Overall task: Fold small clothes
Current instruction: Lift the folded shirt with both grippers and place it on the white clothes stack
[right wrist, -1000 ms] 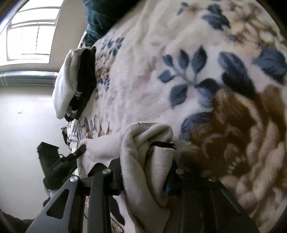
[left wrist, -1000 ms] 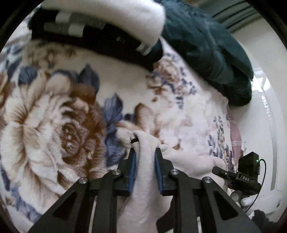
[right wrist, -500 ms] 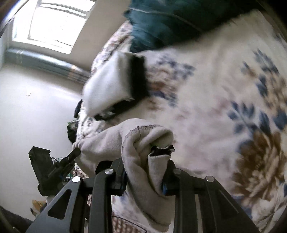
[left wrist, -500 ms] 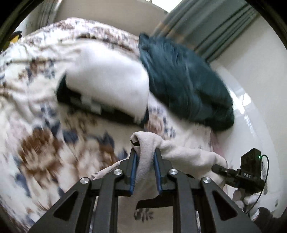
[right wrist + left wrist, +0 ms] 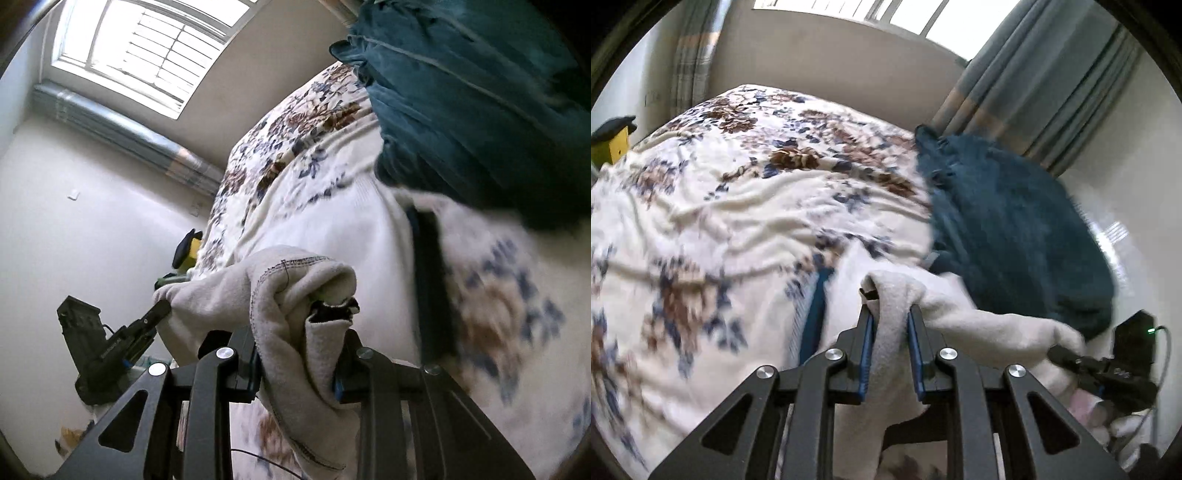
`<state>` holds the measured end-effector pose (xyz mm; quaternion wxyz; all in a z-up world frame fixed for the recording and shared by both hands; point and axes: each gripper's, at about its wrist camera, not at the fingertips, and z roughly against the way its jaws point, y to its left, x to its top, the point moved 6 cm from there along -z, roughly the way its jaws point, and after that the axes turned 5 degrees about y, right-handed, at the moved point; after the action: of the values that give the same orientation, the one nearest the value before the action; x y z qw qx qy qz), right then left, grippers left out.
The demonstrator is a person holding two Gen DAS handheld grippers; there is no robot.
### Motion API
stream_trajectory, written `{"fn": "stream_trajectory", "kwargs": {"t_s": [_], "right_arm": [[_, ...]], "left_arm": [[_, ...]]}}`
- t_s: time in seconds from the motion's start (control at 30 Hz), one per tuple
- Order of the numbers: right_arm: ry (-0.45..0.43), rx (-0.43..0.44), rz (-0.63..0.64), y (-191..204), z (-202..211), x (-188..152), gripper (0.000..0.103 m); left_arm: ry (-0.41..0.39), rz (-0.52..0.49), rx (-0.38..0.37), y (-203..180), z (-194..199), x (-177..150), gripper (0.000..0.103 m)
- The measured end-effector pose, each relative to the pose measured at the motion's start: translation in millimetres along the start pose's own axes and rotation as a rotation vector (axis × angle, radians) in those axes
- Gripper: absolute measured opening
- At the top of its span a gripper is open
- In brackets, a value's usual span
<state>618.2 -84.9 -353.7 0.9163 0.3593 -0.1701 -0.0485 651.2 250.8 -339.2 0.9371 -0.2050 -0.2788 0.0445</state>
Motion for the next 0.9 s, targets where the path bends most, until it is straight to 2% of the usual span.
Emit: {"fn": "stream_trajectory", "kwargs": {"t_s": [0.1, 0.2, 0.27, 0.3, 0.37, 0.43, 0.5, 0.53, 0.57, 0.6, 0.63, 0.67, 0.73, 0.9], "right_arm": [[0.012, -0.054, -0.025, -12.4, -38.0, 38.2, 0.029], [0.042, -0.123, -0.044, -35.0, -66.2, 56.2, 0.030], [0.065, -0.161, -0.050, -49.3, -79.2, 62.8, 0.034], [0.074, -0.210, -0.037, -56.5, -84.7, 64.0, 0.042], [0.064, -0.279, -0.022, -66.8, -89.3, 66.5, 0.048], [0.060, -0.329, -0.032, -75.7, -92.2, 67.0, 0.065], [0.049, -0.361, -0.048, -79.8, -92.4, 66.8, 0.072], [0.044, -0.370, -0.045, -78.5, -90.4, 66.2, 0.072], [0.035, -0.394, -0.035, -75.9, -87.2, 65.1, 0.073], [0.018, -0.437, -0.018, -71.5, -81.6, 63.9, 0.078], [0.002, -0.480, -0.002, -65.9, -75.1, 61.8, 0.087], [-0.010, -0.518, 0.010, -61.2, -68.5, 59.2, 0.091], [-0.032, -0.576, 0.030, -51.0, -53.0, 50.1, 0.099], [-0.049, -0.709, 0.084, -24.1, -22.8, 14.1, 0.102]], "left_arm": [[0.073, -0.043, 0.040, 9.8, -47.0, 19.2, 0.015], [0.167, -0.062, 0.072, 25.5, -92.1, 27.1, 0.017], [0.201, -0.074, 0.088, 30.0, -106.4, 28.4, 0.020], [0.209, -0.076, 0.095, 31.6, -109.7, 28.5, 0.022], [0.219, -0.077, 0.104, 34.4, -115.8, 28.5, 0.024], [0.226, -0.065, 0.103, 35.5, -116.5, 29.6, 0.027], [0.215, -0.053, 0.129, 36.2, -110.9, 33.4, 0.046], [0.203, -0.052, 0.149, 35.4, -106.5, 35.1, 0.052], [0.192, -0.051, 0.169, 34.4, -99.8, 34.1, 0.065], [0.180, -0.052, 0.184, 34.1, -94.6, 34.1, 0.075], [0.158, -0.058, 0.209, 32.0, -85.1, 32.4, 0.079], [0.145, -0.061, 0.226, 30.9, -78.9, 31.2, 0.087], [0.119, -0.068, 0.256, 23.6, -60.5, 22.4, 0.090], [0.120, -0.095, 0.362, 2.5, -24.8, -13.6, 0.096]]}}
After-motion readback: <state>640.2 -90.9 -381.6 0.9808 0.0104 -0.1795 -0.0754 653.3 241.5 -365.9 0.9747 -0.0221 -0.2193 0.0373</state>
